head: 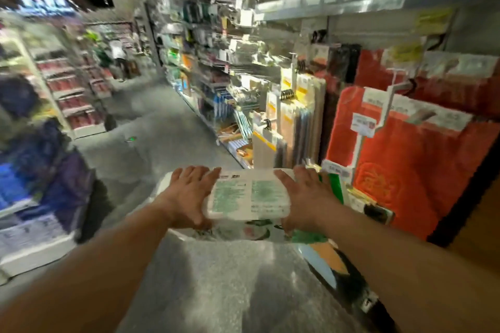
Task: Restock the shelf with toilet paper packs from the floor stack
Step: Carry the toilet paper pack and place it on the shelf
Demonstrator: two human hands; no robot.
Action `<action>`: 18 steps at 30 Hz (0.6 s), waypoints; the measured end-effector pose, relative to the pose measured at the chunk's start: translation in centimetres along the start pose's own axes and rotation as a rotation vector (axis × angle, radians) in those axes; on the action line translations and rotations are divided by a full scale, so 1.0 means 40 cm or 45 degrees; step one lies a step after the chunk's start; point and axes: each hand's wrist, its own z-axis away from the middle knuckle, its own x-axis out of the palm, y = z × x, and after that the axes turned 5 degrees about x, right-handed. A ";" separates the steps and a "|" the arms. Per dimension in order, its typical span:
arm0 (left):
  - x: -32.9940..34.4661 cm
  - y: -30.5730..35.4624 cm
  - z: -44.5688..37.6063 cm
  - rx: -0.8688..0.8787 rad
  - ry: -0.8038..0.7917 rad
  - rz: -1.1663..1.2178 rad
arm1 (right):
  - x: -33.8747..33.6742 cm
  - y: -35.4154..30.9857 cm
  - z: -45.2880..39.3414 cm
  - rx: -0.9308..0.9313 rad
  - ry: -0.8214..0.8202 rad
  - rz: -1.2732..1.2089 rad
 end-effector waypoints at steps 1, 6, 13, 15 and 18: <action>-0.027 -0.072 0.036 -0.042 0.015 -0.017 | -0.038 -0.071 -0.031 -0.039 0.021 0.010; -0.158 -0.365 0.215 -0.232 0.096 -0.098 | -0.180 -0.396 -0.149 -0.228 0.200 0.025; -0.271 -0.686 0.470 -0.524 0.208 -0.177 | -0.310 -0.804 -0.296 -0.519 0.334 -0.008; -0.286 -0.771 0.534 -0.622 0.230 -0.206 | -0.337 -0.918 -0.342 -0.614 0.373 -0.013; -0.301 -0.897 0.618 -0.744 0.241 -0.288 | -0.359 -1.088 -0.425 -0.765 0.421 -0.020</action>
